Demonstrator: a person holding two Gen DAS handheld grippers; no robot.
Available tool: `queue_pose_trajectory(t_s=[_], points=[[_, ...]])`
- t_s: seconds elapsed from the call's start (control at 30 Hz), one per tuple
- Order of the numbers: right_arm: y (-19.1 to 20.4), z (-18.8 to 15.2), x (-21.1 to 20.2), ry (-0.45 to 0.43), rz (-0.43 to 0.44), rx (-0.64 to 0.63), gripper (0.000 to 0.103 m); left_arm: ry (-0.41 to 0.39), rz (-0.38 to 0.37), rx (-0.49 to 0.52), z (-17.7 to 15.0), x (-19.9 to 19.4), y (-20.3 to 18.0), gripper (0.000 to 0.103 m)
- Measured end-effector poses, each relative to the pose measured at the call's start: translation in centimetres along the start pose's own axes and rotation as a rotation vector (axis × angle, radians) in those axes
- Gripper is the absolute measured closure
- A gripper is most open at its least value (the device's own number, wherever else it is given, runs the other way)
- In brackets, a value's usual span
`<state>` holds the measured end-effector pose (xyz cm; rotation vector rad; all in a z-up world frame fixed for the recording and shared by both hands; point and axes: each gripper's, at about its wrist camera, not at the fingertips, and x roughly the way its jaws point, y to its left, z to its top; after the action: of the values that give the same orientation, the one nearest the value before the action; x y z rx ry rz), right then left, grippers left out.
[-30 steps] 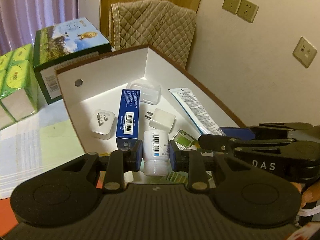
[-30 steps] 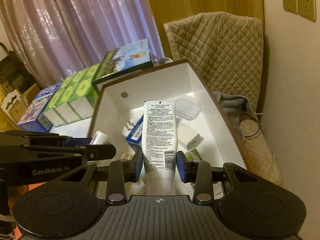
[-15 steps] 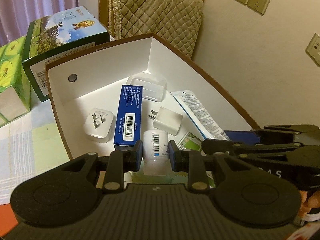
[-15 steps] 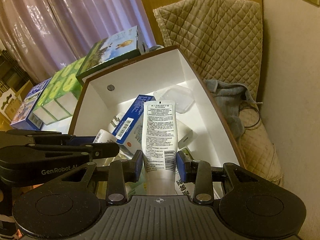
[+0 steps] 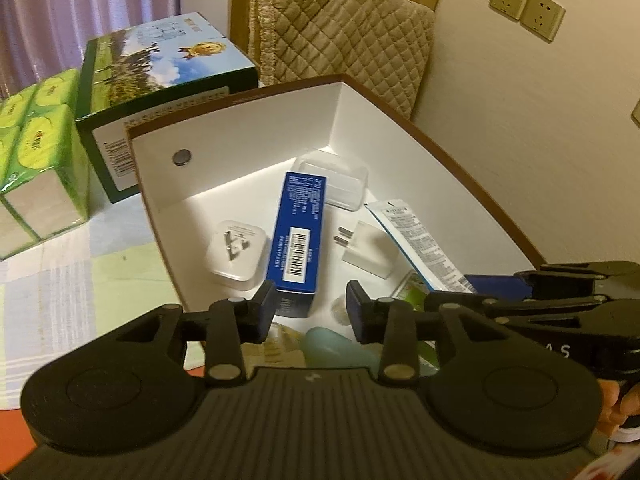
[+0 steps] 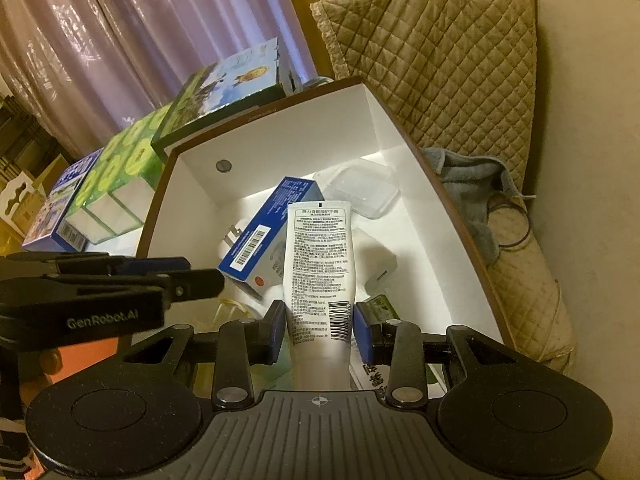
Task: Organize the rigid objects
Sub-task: 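Open both tools to drop the pill bottle and lotion tube into the box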
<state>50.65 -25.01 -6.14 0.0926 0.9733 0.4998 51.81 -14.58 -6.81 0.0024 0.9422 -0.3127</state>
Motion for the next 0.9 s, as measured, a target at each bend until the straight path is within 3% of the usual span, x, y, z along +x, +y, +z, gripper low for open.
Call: queue_pose_trajectory(t_s=[0.43,0.6,0.63,0.73,0.9], points=[[0.0,0.2,1.6,0.032,-0.008,0.008,0.07,0.0,0.021,-0.017,-0.2,-0.3,0.7,0.067],[-0.1,0.8,1.9,-0.007,0.021,0.03,0.067,-0.002,0.025,-0.018,-0.2,-0.4,0.7,0.061],[0.0,0.9,1.9,-0.016,0.023,0.029,0.064,-0.004,0.027,-0.016,-0.3,-0.4,0.7,0.058],[0.3,0.9,1.8,-0.034,0.02,0.014,0.04,-0.01,0.033,-0.014,-0.4,-0.6,0.8,0.054],[0.3,0.7,1.6,-0.021,0.023,0.013,0.038,-0.018,0.035,-0.016,-0.6,-1.0,0.9,0.05]])
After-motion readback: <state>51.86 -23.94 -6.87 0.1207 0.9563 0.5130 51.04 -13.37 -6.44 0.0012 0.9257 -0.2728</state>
